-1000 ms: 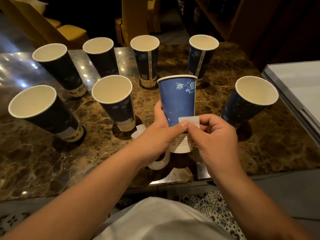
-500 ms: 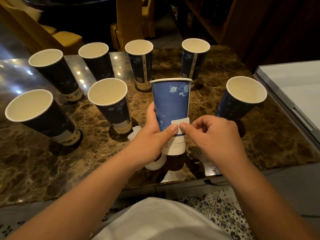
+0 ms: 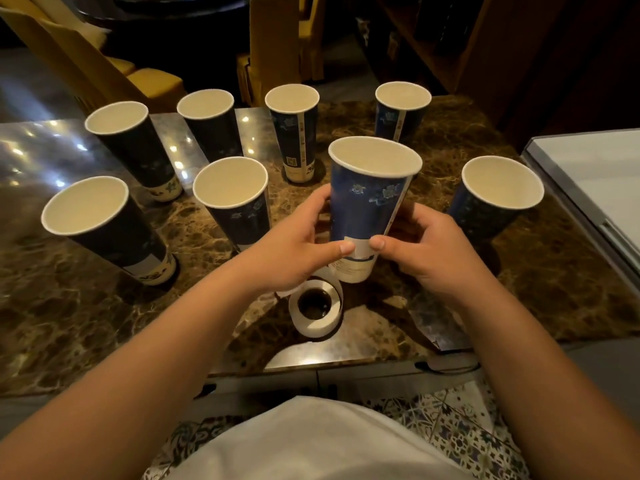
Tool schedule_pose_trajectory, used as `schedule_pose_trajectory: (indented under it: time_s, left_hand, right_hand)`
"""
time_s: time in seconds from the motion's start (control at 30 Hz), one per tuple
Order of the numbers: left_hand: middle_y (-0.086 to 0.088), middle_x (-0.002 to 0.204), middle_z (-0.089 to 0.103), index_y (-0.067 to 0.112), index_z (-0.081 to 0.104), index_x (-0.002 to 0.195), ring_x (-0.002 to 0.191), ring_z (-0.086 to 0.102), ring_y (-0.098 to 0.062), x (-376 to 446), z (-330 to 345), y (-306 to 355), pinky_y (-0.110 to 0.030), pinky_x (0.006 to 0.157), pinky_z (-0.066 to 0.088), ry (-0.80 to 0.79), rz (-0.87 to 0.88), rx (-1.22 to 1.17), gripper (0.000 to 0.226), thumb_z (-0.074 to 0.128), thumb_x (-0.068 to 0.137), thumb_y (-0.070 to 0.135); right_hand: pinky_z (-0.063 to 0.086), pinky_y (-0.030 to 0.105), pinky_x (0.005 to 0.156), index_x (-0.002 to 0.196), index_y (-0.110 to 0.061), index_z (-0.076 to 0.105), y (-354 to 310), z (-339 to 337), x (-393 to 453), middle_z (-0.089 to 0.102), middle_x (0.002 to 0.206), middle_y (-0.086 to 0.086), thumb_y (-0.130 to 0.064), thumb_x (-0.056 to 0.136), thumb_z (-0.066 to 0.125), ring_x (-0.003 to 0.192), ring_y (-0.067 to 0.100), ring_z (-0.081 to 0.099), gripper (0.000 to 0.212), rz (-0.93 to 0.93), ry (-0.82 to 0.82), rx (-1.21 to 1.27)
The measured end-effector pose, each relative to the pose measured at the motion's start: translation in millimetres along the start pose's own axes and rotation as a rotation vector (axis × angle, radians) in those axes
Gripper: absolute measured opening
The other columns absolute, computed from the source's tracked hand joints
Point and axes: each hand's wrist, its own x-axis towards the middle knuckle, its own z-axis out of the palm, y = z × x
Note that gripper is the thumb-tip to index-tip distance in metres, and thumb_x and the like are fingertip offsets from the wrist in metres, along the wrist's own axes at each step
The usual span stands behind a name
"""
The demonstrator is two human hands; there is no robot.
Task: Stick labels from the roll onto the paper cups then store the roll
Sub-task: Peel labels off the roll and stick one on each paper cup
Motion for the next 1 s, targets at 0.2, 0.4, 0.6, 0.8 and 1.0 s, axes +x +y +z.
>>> schedule_pose_trajectory:
  time_s: [0.2, 0.4, 0.6, 0.8, 1.0]
  left_hand:
    - [0.005, 0.148, 0.047, 0.026, 0.032, 0.147, 0.132, 0.048, -0.013, 22, 7, -8, -0.031, 0.104, 0.046, 0.194, -0.039, 0.21, 0.072, 0.072, 0.087, 0.023]
    - [0.0, 0.139, 0.055, 0.02, 0.039, 0.143, 0.124, 0.056, -0.018, 34, 7, -20, -0.031, 0.096, 0.049, 0.223, -0.11, 0.286, 0.072, 0.077, 0.082, 0.024]
    - [0.0, 0.142, 0.054, 0.019, 0.036, 0.147, 0.126, 0.055, -0.018, 37, 7, -22, -0.032, 0.098, 0.048, 0.227, -0.128, 0.311, 0.074, 0.075, 0.084, 0.024]
    - [0.0, 0.149, 0.047, 0.022, 0.028, 0.152, 0.135, 0.046, -0.015, 12, 5, -14, -0.035, 0.108, 0.044, 0.276, -0.079, 0.36, 0.076, 0.069, 0.088, 0.031]
    - [0.007, 0.144, 0.051, 0.024, 0.038, 0.146, 0.131, 0.047, -0.009, -36, 7, -19, -0.026, 0.105, 0.042, 0.348, -0.033, 0.456, 0.059, 0.063, 0.092, 0.03]
  right_hand:
    - [0.049, 0.038, 0.1, 0.136, -0.028, 0.05, 12, 10, 24, 0.062, 0.131, -0.008, -0.03, 0.077, 0.08, 0.121, 0.012, 0.056, 0.066, -0.028, 0.129, -0.248]
    - [0.048, 0.031, 0.094, 0.135, -0.027, 0.052, 26, 15, 36, 0.064, 0.129, -0.005, -0.03, 0.081, 0.076, 0.12, 0.015, 0.057, 0.059, -0.047, 0.106, -0.442]
    - [0.046, 0.033, 0.097, 0.142, -0.024, 0.043, 30, 14, 39, 0.056, 0.139, -0.002, -0.032, 0.082, 0.075, 0.127, 0.018, 0.052, 0.069, 0.001, 0.111, -0.454]
    - [0.047, 0.038, 0.101, 0.144, -0.023, 0.042, 30, 13, 37, 0.056, 0.14, -0.002, -0.032, 0.085, 0.073, 0.128, 0.018, 0.052, 0.067, 0.015, 0.088, -0.473]
    - [0.051, 0.024, 0.086, 0.138, -0.02, 0.051, 33, 21, 5, 0.066, 0.118, -0.006, -0.04, 0.088, 0.066, 0.109, 0.012, 0.063, 0.056, 0.027, 0.214, -0.464]
